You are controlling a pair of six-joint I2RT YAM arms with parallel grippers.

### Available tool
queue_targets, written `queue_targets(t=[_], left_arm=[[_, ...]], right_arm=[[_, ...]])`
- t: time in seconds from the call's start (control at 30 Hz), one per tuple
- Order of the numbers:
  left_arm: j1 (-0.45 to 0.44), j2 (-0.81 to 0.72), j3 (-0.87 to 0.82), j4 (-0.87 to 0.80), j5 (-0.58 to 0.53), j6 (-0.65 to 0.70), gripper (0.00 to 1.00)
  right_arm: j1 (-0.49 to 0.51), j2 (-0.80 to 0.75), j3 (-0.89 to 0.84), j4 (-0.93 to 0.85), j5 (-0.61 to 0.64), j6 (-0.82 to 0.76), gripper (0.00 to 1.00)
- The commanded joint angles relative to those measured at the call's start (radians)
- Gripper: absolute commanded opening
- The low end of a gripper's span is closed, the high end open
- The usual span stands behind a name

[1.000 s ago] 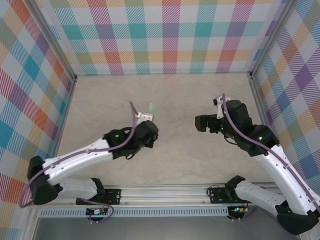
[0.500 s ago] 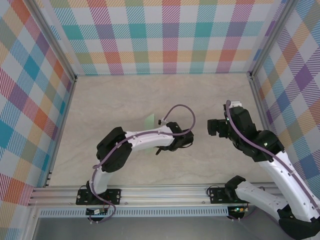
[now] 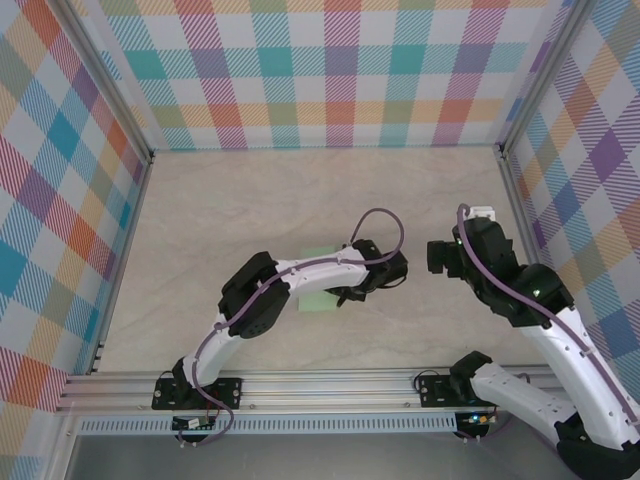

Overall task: Fold a paper plane with a square sheet of paper (fold left side to right side)
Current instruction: Turn over the paper at the center of the table, then third fold the triangle at the center of the table.

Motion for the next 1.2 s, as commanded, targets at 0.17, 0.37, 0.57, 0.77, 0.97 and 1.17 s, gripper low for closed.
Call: queue_targets(t=[0.17, 0.37, 0.57, 0.77, 0.97, 1.17], left_arm=[[0.09, -0.311, -0.144, 0.282, 0.201, 0.175, 0.56], [0.25, -0.623, -0.522, 0.525, 0.343, 0.165, 0.7], [0.448, -0.872, -0.891, 0.811, 0.524, 0.114, 0.81], [0.564, -0.935, -1.112, 1.089, 0.689, 0.06, 0.82], [0.576, -0.91, -1.184, 1.209, 0.777, 0.046, 0.81], [0.576, -0.884, -1.201, 1.208, 0.788, 0.057, 0.81]], right_arm=[[-0.047, 0.021, -0.007, 0.037, -0.197, -0.035, 1.0], [-0.047, 0.116, -0.083, 0.194, -0.522, 0.002, 1.0], [-0.03, 0.322, -0.243, 0.58, -0.919, 0.141, 0.94], [0.016, 0.647, -0.208, 0.825, -1.062, 0.194, 0.83], [0.028, 0.864, -0.116, 0.934, -1.079, 0.215, 0.78], [0.037, 1.025, 0.003, 0.925, -1.081, 0.2, 0.76]])
